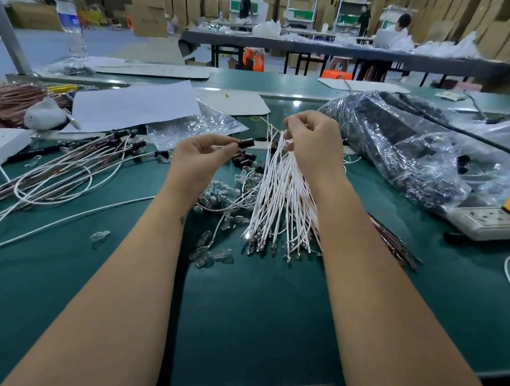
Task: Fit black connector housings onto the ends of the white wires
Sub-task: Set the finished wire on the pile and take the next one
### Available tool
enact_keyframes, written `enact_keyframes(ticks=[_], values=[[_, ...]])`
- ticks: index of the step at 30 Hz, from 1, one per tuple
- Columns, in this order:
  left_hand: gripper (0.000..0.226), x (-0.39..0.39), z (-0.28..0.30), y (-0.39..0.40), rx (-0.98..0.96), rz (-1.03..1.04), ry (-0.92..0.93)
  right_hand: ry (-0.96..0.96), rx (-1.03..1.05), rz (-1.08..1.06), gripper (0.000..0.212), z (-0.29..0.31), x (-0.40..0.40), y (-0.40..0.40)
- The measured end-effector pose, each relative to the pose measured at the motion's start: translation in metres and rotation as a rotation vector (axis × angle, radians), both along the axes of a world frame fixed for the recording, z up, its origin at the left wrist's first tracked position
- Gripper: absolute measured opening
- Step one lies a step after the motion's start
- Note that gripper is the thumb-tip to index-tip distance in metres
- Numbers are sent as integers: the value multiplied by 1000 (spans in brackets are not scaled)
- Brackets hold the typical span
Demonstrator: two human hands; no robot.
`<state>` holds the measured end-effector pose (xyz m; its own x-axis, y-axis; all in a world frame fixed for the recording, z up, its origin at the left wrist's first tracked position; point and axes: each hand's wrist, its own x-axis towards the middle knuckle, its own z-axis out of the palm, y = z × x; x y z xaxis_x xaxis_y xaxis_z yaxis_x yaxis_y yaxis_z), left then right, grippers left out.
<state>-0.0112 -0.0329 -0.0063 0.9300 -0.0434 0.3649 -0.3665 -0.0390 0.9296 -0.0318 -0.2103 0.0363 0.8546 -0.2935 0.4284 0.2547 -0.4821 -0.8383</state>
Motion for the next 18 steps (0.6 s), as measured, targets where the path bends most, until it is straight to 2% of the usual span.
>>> enact_keyframes(ticks=[2, 4, 6, 9, 15, 18], values=[[7, -2, 2, -2, 1, -6, -5, 15, -101, -79, 17, 9, 1, -26], [7, -5, 3, -6, 14, -14, 5, 117, -266, -201, 18, 7, -1, -57], [7, -7, 3, -8, 35, -4, 15, 318, -414, -286, 22, -3, -6, -85], [7, -9, 3, -9, 86, 11, 27, 590, -527, -263, 20, -19, -15, -100], [9, -5, -3, -10, 119, 25, 20, 552, -518, -229, 26, -34, -14, -88], [10, -4, -4, -10, 115, 34, 29, 561, -414, -192, 33, -33, -15, -92]])
